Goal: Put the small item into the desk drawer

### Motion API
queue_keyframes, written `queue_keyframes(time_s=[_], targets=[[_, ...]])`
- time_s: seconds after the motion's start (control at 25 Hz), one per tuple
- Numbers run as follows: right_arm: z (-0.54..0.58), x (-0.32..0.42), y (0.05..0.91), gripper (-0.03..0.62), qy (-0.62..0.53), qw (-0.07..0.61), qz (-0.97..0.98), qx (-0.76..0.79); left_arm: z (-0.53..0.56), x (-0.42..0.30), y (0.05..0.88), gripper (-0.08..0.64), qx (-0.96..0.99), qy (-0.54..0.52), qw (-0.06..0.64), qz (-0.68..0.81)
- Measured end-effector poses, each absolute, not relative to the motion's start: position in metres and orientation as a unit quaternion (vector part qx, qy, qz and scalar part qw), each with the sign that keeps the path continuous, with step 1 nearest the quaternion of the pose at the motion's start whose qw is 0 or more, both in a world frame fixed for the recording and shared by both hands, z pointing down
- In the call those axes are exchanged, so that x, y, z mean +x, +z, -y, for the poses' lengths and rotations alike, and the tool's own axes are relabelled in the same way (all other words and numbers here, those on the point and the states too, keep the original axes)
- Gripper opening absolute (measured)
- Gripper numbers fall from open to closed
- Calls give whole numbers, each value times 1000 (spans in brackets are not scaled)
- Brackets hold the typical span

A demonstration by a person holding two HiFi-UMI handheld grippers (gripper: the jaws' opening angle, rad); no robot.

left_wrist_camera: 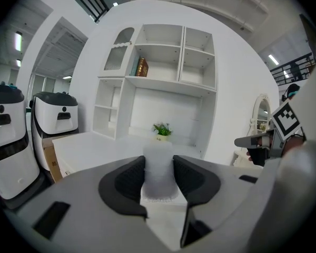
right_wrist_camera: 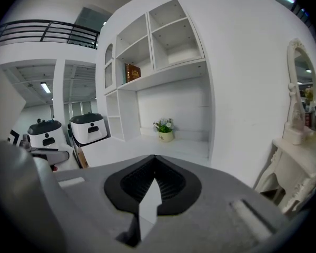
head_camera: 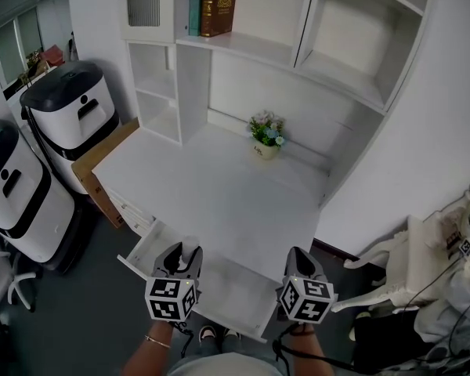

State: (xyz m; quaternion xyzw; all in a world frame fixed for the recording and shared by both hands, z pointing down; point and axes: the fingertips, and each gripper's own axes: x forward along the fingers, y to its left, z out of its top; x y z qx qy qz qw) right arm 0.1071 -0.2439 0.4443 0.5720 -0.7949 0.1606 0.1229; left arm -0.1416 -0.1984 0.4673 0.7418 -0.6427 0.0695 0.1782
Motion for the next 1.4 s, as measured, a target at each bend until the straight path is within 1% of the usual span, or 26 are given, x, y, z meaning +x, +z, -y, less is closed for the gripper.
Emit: queue_keyframes(time_s=[0.6,0.92,1.08,1.28,1.4], targets=[[229,104,478,5,184,159,785,570,163,-140,531,161,726,100,249,633],[226,104,498,5,198,176,776,572,164,-141,559,162,721,120,271,626],[226,102,505,5,202,180,774,573,169,-138,576,161,723,148,287,610],[222,105,515,5,208,187,766,579,182,-136,598,162,737,189,283,584],[224,109,521,5,213,189,759,586,191,-133,613,161,742,202,294,567]])
